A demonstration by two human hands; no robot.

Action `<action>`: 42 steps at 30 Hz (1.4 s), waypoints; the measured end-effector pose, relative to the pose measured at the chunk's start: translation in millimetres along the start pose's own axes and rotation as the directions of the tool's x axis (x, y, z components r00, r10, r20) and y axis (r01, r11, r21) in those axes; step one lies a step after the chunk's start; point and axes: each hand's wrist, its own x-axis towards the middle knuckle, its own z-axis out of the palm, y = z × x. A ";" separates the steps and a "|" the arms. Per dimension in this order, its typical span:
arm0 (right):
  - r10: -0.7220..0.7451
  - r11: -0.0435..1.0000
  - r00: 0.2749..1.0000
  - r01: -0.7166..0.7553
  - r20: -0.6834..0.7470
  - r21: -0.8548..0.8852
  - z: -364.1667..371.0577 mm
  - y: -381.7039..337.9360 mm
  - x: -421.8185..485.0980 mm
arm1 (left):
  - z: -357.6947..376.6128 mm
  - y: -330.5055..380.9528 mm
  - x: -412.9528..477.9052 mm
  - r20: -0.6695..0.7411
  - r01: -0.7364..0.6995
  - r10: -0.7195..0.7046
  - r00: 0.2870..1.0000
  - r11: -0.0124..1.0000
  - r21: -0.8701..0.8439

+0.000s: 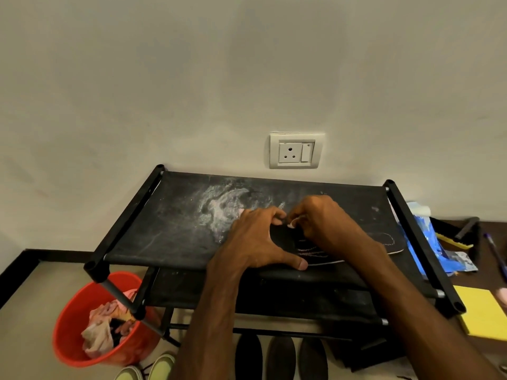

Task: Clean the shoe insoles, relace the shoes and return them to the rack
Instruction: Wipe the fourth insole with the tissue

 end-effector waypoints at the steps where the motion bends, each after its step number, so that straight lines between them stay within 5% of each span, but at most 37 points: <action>1: -0.016 1.000 1.000 0.016 0.015 0.005 -2.6 -0.1 -2.1 | 0.2 -1.5 1.1 -0.012 -0.001 0.002 1.000 1.000 0.005; 7: -0.017 0.995 0.976 -0.006 0.217 0.102 -25.2 -0.8 -30.4 | 2.7 -2.8 3.3 -0.070 -0.024 0.026 0.997 0.999 0.025; 16: 0.139 0.990 0.985 -0.136 -0.107 0.040 5.7 -5.2 -1.7 | 1.2 0.9 0.3 -0.014 0.001 0.000 1.000 0.998 0.058; 26: -0.016 0.992 0.973 -0.013 0.231 0.123 -23.7 0.8 -34.3 | 2.9 -0.1 2.3 -0.041 -0.016 0.019 0.999 0.996 0.083; 34: -0.004 1.000 0.999 0.005 -0.040 0.021 -10.4 -8.0 -28.7 | -3.1 -3.4 1.7 0.070 0.006 -0.012 0.997 0.996 0.088; 42: -0.039 0.997 0.972 0.023 0.233 0.071 -25.1 -5.4 -38.6 | -0.6 -3.1 4.0 0.091 0.027 -0.031 0.995 0.999 0.043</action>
